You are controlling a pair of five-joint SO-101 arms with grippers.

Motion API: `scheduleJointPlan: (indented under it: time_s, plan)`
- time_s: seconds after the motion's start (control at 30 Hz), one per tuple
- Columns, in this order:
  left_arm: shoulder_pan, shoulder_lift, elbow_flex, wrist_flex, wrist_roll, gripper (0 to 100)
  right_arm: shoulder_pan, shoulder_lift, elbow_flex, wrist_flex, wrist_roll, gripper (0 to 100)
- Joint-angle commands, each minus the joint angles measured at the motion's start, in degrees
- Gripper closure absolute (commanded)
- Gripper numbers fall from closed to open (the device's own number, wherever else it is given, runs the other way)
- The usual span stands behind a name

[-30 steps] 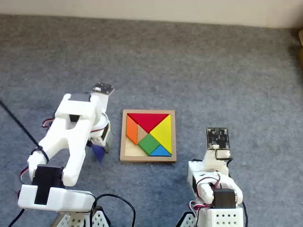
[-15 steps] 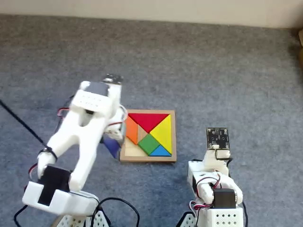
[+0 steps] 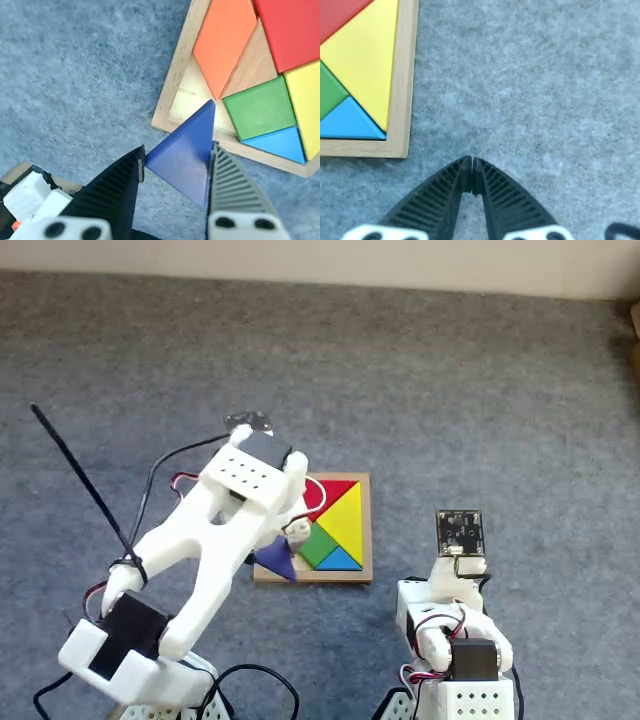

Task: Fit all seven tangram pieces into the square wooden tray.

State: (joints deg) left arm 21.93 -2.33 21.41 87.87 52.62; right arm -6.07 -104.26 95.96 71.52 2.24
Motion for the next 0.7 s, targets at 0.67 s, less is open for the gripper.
scheduleJointPlan:
  time_s: [0.67]
  plan:
    - [0.57, -0.22, 2.15, -9.41, 6.59, 77, 0.84, -1.01, 6.73, 0.22, 0.53, 98.1]
